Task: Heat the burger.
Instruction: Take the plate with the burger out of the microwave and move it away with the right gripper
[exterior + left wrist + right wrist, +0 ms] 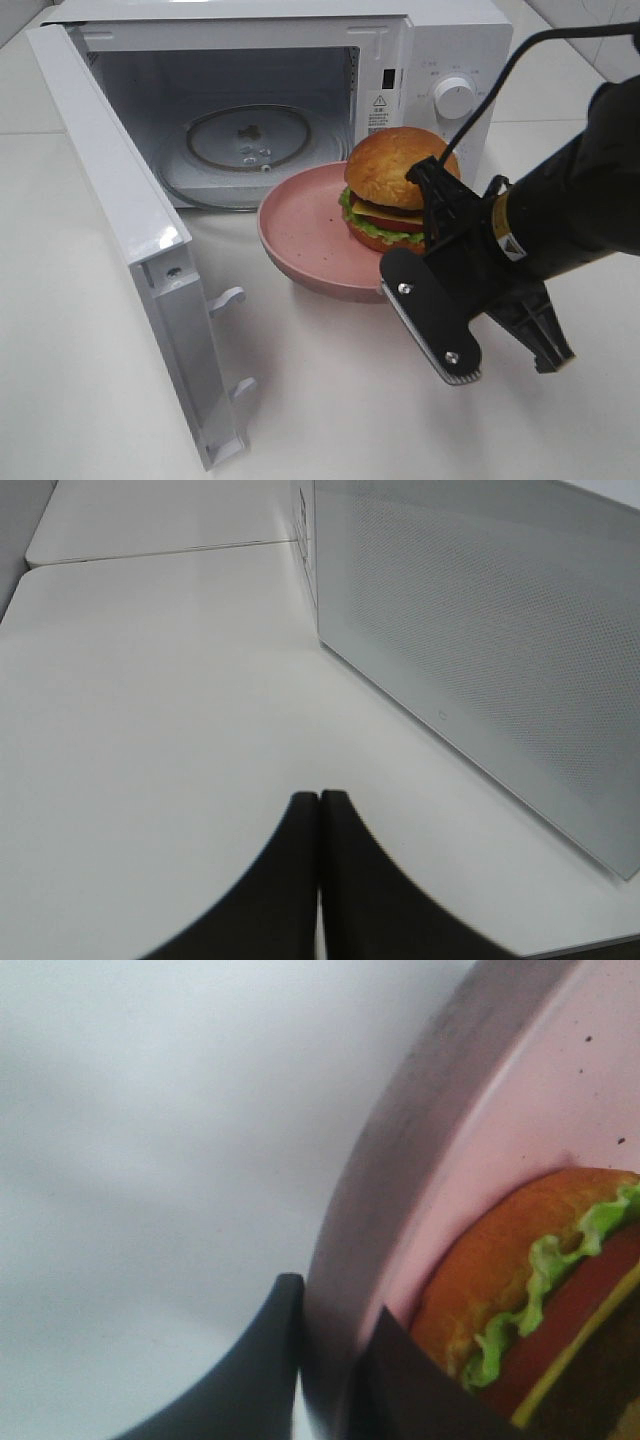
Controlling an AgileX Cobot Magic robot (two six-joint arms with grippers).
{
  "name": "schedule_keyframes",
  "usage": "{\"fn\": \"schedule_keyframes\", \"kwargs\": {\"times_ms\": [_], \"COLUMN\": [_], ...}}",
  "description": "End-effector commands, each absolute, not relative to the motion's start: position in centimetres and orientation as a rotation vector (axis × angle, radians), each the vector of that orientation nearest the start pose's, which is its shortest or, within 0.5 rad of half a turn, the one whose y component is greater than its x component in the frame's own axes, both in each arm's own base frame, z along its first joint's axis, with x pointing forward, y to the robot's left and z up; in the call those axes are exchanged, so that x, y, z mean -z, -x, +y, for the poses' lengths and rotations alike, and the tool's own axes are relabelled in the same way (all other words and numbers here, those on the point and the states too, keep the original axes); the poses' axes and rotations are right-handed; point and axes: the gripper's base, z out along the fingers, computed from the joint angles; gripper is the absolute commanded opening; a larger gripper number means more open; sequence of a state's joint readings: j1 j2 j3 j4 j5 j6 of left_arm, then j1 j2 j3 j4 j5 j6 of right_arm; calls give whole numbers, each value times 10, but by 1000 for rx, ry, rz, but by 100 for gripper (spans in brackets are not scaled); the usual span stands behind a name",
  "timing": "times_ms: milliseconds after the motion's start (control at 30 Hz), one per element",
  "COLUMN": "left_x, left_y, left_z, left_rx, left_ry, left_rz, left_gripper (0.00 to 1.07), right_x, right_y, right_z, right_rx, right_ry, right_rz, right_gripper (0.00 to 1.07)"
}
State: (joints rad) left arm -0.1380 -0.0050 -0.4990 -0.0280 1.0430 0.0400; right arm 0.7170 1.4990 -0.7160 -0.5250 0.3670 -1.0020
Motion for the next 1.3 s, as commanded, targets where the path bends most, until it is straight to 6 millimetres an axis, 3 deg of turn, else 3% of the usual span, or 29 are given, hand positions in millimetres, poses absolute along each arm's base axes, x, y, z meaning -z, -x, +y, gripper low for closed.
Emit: {"fn": "schedule_keyframes", "kwargs": {"times_ms": [33,267,333,700,933,1100,1300], "left_x": [-278,-278,-278,-278,-278,-278,-278], "left_y": [6,6,6,6,6,6,6], "left_z": [-2,-2,-2,-2,-2,-2,-2], "left_rx": [94,94,94,94,94,94,94], "left_ry": [-180,-180,-180,-180,-180,-180,-180], "left_rz": [2002,2002,2002,2002,2002,2002,2002], "left_gripper": [0,0,0,0,0,0,0], "right_x": [-193,-190,-183,-172,-153,-138,-127], "right_y": [-201,-184,-177,-174,-194,-206,-215], "right_z": [150,134,124,108,83,63,54], "right_rx": [540,511,497,553,611,590,567], "right_ry": [2333,2263,2221,2015,1835,1769,1733], "right_rz": [1227,1397,1569,1864,2143,2265,2337], "right_gripper": [0,0,0,0,0,0,0]}}
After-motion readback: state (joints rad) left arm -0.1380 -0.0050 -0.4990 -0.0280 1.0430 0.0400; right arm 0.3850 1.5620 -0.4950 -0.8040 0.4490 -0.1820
